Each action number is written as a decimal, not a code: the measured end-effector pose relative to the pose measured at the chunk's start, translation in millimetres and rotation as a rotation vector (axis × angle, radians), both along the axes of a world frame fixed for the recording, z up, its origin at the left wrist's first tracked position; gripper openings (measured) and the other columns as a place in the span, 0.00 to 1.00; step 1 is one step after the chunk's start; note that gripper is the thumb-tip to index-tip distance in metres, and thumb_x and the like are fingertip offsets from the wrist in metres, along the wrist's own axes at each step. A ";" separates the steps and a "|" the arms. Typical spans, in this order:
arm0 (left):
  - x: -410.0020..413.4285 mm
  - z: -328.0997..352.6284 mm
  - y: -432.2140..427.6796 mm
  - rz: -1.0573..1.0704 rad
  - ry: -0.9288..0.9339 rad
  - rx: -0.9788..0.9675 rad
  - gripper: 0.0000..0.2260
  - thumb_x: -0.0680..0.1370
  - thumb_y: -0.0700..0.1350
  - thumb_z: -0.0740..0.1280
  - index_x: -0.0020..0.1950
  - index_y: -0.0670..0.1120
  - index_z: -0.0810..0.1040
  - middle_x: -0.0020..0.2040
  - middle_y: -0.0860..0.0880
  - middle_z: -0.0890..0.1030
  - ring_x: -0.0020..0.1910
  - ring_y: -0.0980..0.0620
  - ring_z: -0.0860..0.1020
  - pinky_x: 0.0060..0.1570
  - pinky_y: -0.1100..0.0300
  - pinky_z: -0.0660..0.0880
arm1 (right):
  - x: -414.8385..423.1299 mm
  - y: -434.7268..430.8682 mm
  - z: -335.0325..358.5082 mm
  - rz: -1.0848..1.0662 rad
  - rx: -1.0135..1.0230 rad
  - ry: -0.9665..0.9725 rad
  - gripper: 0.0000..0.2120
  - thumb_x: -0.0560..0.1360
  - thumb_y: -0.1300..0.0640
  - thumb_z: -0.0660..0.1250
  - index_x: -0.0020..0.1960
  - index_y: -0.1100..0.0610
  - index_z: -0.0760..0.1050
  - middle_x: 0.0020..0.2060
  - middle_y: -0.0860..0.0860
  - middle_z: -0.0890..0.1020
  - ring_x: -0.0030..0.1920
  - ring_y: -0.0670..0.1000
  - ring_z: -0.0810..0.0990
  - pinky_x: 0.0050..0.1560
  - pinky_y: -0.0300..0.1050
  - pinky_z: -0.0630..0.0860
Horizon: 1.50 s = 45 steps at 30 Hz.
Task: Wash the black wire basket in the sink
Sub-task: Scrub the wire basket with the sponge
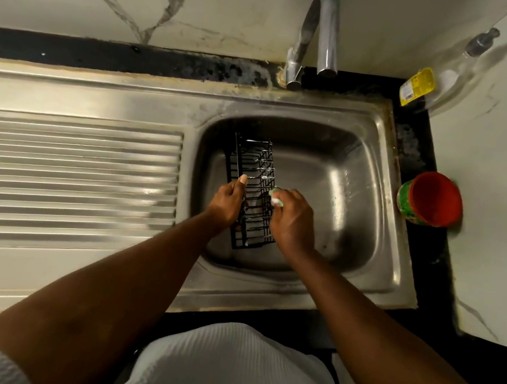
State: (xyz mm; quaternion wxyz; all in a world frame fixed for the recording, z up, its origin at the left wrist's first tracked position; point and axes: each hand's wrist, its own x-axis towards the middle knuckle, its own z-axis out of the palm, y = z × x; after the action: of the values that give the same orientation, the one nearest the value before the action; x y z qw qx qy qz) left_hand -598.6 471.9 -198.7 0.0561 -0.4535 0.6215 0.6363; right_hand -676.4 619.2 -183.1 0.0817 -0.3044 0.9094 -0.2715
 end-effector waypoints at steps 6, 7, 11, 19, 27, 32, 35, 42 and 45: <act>1.1 6.7 -1.1 -0.042 -0.003 0.002 0.27 0.83 0.67 0.56 0.42 0.45 0.74 0.35 0.46 0.77 0.33 0.46 0.77 0.37 0.47 0.82 | -15.7 39.7 2.7 0.202 -0.004 -0.047 0.16 0.75 0.70 0.67 0.58 0.57 0.83 0.56 0.53 0.84 0.52 0.53 0.84 0.53 0.40 0.79; -0.1 7.8 1.4 -0.031 -0.013 0.029 0.28 0.82 0.69 0.57 0.41 0.45 0.73 0.34 0.46 0.75 0.33 0.46 0.76 0.38 0.48 0.79 | -24.0 44.0 2.7 0.177 -0.006 -0.069 0.15 0.75 0.70 0.66 0.57 0.56 0.83 0.54 0.52 0.84 0.50 0.53 0.84 0.50 0.40 0.78; 15.1 6.4 22.3 -0.300 -0.056 0.226 0.21 0.79 0.64 0.68 0.43 0.45 0.79 0.37 0.48 0.81 0.34 0.51 0.80 0.33 0.60 0.77 | -38.8 43.5 0.4 -0.031 -0.029 -0.178 0.13 0.74 0.69 0.67 0.54 0.56 0.81 0.50 0.52 0.85 0.50 0.52 0.83 0.49 0.39 0.76; 24.9 13.0 13.1 -0.595 -0.085 0.183 0.21 0.73 0.42 0.81 0.62 0.42 0.78 0.53 0.41 0.82 0.47 0.47 0.82 0.42 0.55 0.82 | -55.1 28.4 14.5 -0.474 -0.145 -0.536 0.18 0.76 0.61 0.66 0.65 0.55 0.81 0.57 0.47 0.84 0.57 0.50 0.82 0.57 0.40 0.77; -11.2 94.2 -16.4 -0.475 0.030 0.487 0.14 0.84 0.44 0.65 0.67 0.40 0.77 0.60 0.35 0.84 0.60 0.33 0.83 0.58 0.42 0.81 | -79.7 19.3 56.6 -0.460 -0.365 -0.534 0.14 0.77 0.62 0.65 0.56 0.51 0.85 0.47 0.48 0.87 0.50 0.51 0.86 0.51 0.53 0.85; -32.1 109.0 -23.9 -0.248 0.087 0.527 0.20 0.83 0.56 0.62 0.62 0.40 0.80 0.58 0.39 0.86 0.58 0.37 0.85 0.53 0.51 0.82 | -74.4 10.9 73.6 -0.384 -0.384 -0.426 0.15 0.74 0.59 0.65 0.54 0.48 0.86 0.48 0.43 0.87 0.50 0.46 0.85 0.53 0.49 0.84; -39.9 109.2 -32.1 -0.065 0.093 0.498 0.24 0.84 0.63 0.59 0.47 0.44 0.81 0.49 0.42 0.86 0.53 0.41 0.86 0.42 0.56 0.82 | -74.2 2.9 82.4 -0.346 -0.389 -0.318 0.16 0.75 0.64 0.66 0.57 0.52 0.86 0.52 0.46 0.87 0.53 0.45 0.84 0.55 0.37 0.80; -45.6 95.7 -14.5 0.175 0.088 0.214 0.31 0.84 0.67 0.50 0.49 0.43 0.78 0.38 0.45 0.84 0.36 0.44 0.85 0.25 0.61 0.73 | -62.1 -31.2 85.1 -0.206 -0.273 -0.213 0.15 0.78 0.62 0.68 0.64 0.59 0.82 0.60 0.53 0.85 0.59 0.46 0.82 0.55 0.22 0.71; -52.4 85.4 -6.1 0.215 0.039 0.043 0.38 0.81 0.73 0.44 0.52 0.43 0.81 0.49 0.41 0.84 0.47 0.43 0.83 0.40 0.52 0.80 | -43.6 -54.5 83.5 -0.025 -0.178 -0.099 0.14 0.80 0.60 0.67 0.65 0.60 0.81 0.57 0.54 0.84 0.57 0.51 0.83 0.55 0.35 0.75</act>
State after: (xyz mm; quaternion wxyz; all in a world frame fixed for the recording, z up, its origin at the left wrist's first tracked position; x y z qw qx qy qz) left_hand -651.1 465.8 -113.3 -0.0150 -0.5037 0.5566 0.6605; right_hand -720.0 564.8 -99.7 0.0959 -0.2854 0.8801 -0.3670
